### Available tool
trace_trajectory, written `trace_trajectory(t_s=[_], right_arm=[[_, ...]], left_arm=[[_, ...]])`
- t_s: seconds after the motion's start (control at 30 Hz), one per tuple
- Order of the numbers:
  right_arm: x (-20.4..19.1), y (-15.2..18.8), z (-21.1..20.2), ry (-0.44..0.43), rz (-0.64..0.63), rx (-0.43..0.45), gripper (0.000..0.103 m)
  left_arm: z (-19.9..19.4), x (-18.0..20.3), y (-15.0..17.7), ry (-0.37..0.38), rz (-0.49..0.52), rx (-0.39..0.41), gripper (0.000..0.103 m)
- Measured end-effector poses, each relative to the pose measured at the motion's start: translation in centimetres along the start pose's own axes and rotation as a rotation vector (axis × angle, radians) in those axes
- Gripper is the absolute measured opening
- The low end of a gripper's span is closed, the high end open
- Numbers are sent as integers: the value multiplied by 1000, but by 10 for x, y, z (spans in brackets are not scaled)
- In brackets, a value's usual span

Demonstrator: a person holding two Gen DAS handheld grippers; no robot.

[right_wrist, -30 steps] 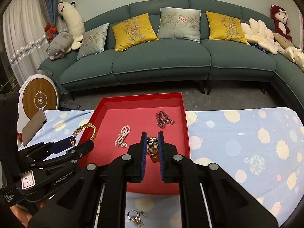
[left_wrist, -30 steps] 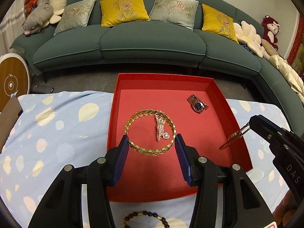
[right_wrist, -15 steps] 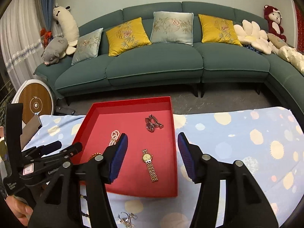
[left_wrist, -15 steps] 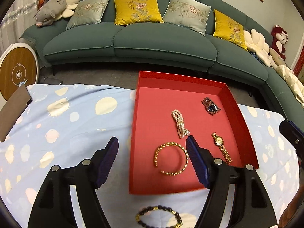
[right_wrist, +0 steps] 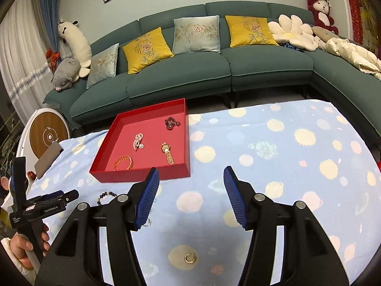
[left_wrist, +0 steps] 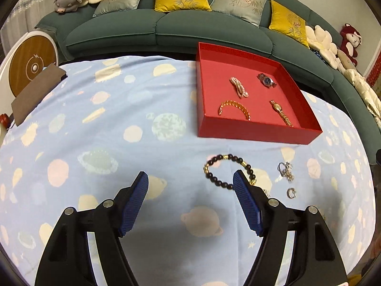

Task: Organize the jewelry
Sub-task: 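Grasp the dark beaded bracelet with the left tool while the right tool grasps a silver ring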

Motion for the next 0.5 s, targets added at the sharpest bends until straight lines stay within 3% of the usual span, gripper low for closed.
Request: trace_trajectory(t_s=[0.4, 0.5], right_arm=[[-18, 54, 20, 4, -132, -94, 54], [-23, 61, 29, 3, -146, -116, 54]], left_arm=[[47, 6, -3, 45, -69, -52, 70], [60, 7, -7, 44, -69, -67, 63]])
Point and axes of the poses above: each gripper's, at about its wrist camera, not at the fingertips, and z roughly the way its jaws point, x to its right, y to its underside, the point moved 6 cm from there along z, roughly the way its jaws point, and after that the axes turned 11 degrees about z, right-handed, at the moved point
